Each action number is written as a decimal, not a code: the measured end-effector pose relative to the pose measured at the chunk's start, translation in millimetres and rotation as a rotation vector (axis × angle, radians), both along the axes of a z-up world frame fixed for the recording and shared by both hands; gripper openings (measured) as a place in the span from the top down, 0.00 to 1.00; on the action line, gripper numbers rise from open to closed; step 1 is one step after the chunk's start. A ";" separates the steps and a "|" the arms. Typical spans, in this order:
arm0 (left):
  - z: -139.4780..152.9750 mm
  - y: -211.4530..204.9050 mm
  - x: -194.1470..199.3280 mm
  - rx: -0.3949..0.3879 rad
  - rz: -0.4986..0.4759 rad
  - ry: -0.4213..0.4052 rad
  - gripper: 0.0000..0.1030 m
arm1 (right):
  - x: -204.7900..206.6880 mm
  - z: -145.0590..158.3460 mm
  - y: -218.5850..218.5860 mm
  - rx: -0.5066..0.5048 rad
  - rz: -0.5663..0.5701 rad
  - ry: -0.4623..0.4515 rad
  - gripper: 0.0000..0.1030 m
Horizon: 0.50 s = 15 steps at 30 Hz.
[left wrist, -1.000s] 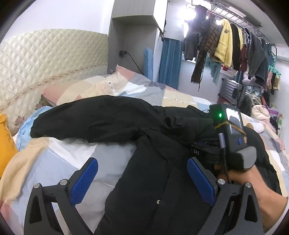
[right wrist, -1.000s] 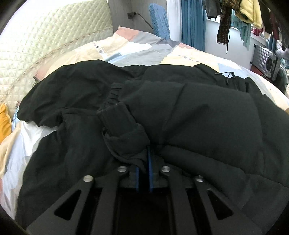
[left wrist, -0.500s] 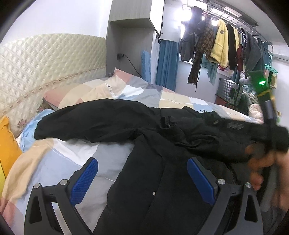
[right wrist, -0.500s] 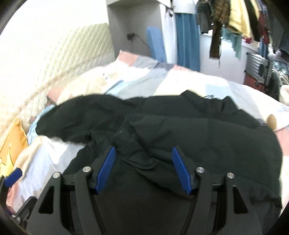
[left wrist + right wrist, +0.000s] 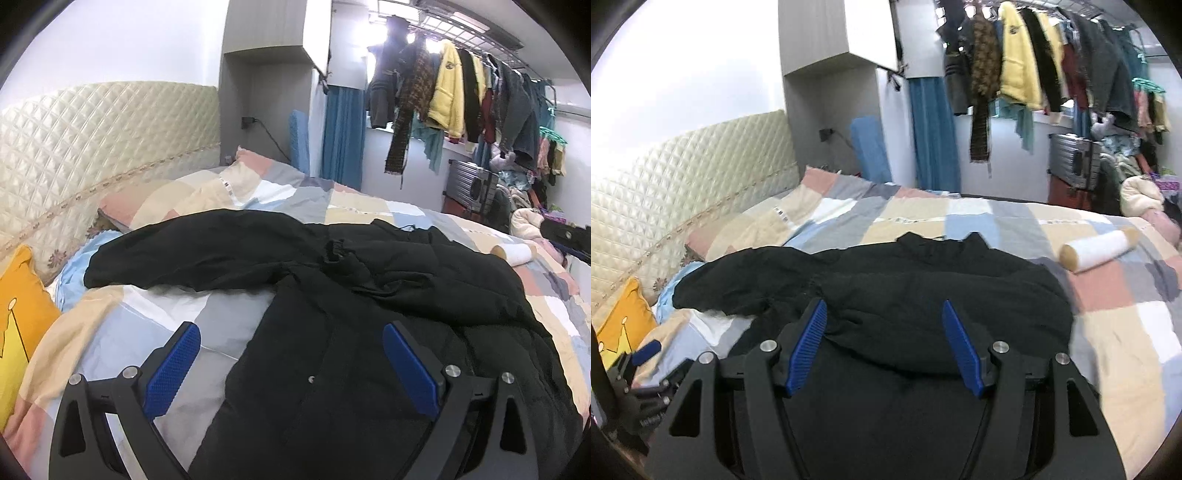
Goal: Fold large clothes
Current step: 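Move the left gripper toward the other sleeve cuff of the jacket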
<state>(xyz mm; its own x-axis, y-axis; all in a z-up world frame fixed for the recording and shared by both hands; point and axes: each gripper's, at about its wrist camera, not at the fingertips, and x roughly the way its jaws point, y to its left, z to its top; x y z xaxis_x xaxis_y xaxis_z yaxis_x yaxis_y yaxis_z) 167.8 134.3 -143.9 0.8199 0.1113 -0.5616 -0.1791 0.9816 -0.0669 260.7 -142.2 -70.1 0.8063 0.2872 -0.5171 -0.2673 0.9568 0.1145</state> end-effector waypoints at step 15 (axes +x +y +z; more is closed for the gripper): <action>6.1 -18.4 -19.3 0.029 -0.047 -0.032 0.03 | -68.9 -15.1 -83.9 0.017 -0.124 0.028 0.36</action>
<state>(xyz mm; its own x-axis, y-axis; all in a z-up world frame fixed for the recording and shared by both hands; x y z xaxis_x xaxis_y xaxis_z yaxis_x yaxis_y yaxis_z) 148.6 115.8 -137.9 0.8419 0.0880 -0.5325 -0.1312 0.9904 -0.0437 191.8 -226.1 -85.2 0.8216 0.1952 -0.5356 -0.1439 0.9801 0.1365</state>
